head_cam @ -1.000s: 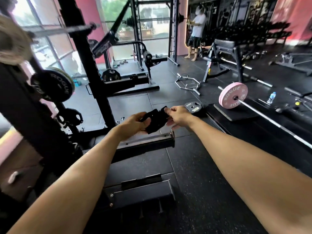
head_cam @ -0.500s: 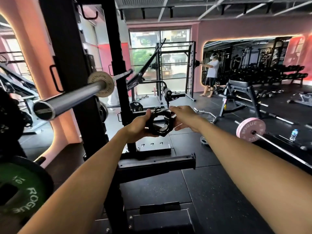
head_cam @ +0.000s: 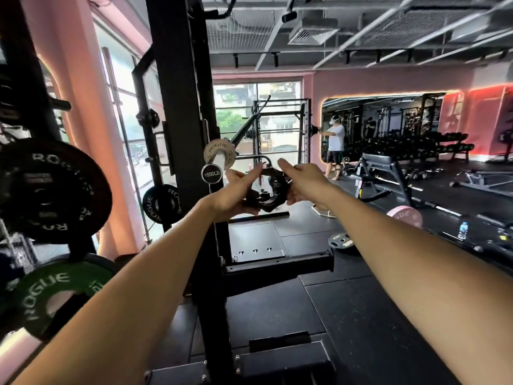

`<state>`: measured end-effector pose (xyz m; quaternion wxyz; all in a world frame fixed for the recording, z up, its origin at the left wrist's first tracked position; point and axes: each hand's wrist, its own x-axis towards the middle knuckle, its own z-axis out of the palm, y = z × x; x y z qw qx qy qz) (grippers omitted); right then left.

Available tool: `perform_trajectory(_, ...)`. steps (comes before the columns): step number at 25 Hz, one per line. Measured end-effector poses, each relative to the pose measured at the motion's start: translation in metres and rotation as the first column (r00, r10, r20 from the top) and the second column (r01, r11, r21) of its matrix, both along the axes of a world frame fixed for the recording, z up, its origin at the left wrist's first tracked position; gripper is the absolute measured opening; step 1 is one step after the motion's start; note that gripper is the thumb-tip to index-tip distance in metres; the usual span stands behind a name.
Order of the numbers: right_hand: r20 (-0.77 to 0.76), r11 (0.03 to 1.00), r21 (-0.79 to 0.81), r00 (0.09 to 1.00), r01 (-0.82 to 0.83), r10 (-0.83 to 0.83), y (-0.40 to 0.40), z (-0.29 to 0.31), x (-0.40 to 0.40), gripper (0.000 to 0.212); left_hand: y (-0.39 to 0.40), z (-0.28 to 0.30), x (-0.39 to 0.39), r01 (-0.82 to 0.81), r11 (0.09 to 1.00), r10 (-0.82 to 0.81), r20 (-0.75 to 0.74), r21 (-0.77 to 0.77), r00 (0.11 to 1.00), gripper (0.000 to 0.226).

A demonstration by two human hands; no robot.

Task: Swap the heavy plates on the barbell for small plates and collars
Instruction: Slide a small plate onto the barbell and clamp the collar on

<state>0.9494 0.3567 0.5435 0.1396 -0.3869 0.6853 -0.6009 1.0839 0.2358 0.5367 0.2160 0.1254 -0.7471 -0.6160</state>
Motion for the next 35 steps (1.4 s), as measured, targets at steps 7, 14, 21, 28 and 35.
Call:
perform_trajectory(7,0.006,0.995,-0.075,0.998,-0.062,0.063,-0.006,0.034,0.089,0.051,-0.008,0.027,0.083,-0.116,0.992,0.121,-0.173,0.040,0.978,0.043)
perform_trajectory(14,0.038,0.997,-0.068,0.999,-0.033,0.036,-0.042,0.046,0.107,0.055,-0.036,0.030,0.105,-0.143,0.988,0.152,-0.182,0.061,0.972,0.024)
perform_trajectory(21,0.045,0.998,-0.061,0.998,-0.033,0.035,-0.071,0.046,0.092,0.045,-0.060,0.032,0.082,-0.287,0.958,0.283,-0.168,0.000,0.944,0.033)
perform_trajectory(28,0.021,1.000,-0.028,1.000,0.014,-0.013,-0.100,0.034,0.072,0.043,-0.079,0.023,0.059,-0.368,0.929,0.355,-0.168,-0.049,0.920,0.029)
perform_trajectory(35,-0.012,1.000,-0.013,1.000,0.027,-0.027,-0.131,0.026,0.050,0.041,-0.109,0.010,0.041,-0.423,0.901,0.406,-0.161,-0.098,0.900,0.019)
